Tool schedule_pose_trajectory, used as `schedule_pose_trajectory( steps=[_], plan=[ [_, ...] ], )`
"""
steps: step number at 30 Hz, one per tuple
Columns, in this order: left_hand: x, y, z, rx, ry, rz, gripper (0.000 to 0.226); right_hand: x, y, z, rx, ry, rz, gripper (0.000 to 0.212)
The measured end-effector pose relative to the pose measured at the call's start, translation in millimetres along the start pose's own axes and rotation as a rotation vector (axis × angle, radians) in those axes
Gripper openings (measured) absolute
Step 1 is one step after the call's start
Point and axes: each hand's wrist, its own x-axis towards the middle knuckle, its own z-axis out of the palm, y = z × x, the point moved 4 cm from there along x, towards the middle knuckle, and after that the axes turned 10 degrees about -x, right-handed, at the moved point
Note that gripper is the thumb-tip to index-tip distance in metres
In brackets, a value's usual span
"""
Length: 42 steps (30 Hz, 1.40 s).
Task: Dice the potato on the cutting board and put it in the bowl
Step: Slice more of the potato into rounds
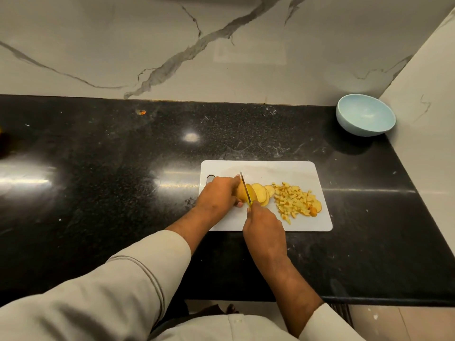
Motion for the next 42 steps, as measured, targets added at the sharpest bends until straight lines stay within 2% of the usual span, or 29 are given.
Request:
schedule_pose_trajectory(
  steps=[3, 7, 13, 16, 18, 21, 24, 29, 33, 38, 42],
  plan=[
    [-2.5, 1.9, 0.9, 0.0, 0.046, 0.002, 0.062, 3.7, -4.0, 3.9, -0.009, -0.015, -0.005, 0.023],
    [-3.7, 2.7, 2.7, -0.022, 0.071, 0.022, 0.057, 7.6, -3.2, 5.3, -0.024, -0.026, -0.004, 0.022],
    [-2.0, 3.7, 3.8, 0.004, 0.056, 0.015, 0.029, 10.6, -6.6, 5.8, -0.026, -0.053, -0.003, 0.017],
    [-2.5, 6.7, 1.8, 0.025, 0.043, 0.03, 0.024, 14.8, -9.0, 4.0, -0.024, -0.075, 0.009, 0.012],
    [-3.9, 8.9, 1.3, 0.043, 0.039, 0.057, 0.023, 20.3, -12.1, 1.1, -0.035, -0.096, 0.009, 0.011],
    [-5.5, 9.1, 0.1, 0.041, 0.057, 0.087, 0.024, 33.6, -19.7, -4.0, -0.063, -0.146, -0.014, 0.026],
    [-2.2, 8.9, -2.8, 0.041, 0.033, 0.058, 0.02, 39.3, -20.0, -6.2, -0.088, -0.203, -0.008, 0.023],
    [1.2, 9.4, -2.3, 0.087, -0.006, 0.041, 0.029, 29.8, -12.4, -5.4, -0.1, -0.226, 0.001, 0.027],
    [0.9, 6.6, -1.7, 0.104, -0.006, 0.055, 0.021, 41.7, -21.4, -7.6, -0.079, -0.236, -0.02, 0.019],
    [6.4, 5.8, -3.9, 0.112, -0.019, 0.032, 0.027, 28.4, -10.6, 0.2, -0.093, -0.264, -0.001, 0.031],
    [6.2, 4.4, -1.5, 0.126, -0.023, 0.047, 0.024, 37.5, -17.1, -0.3, -0.062, -0.285, -0.018, 0.016]
  ],
)
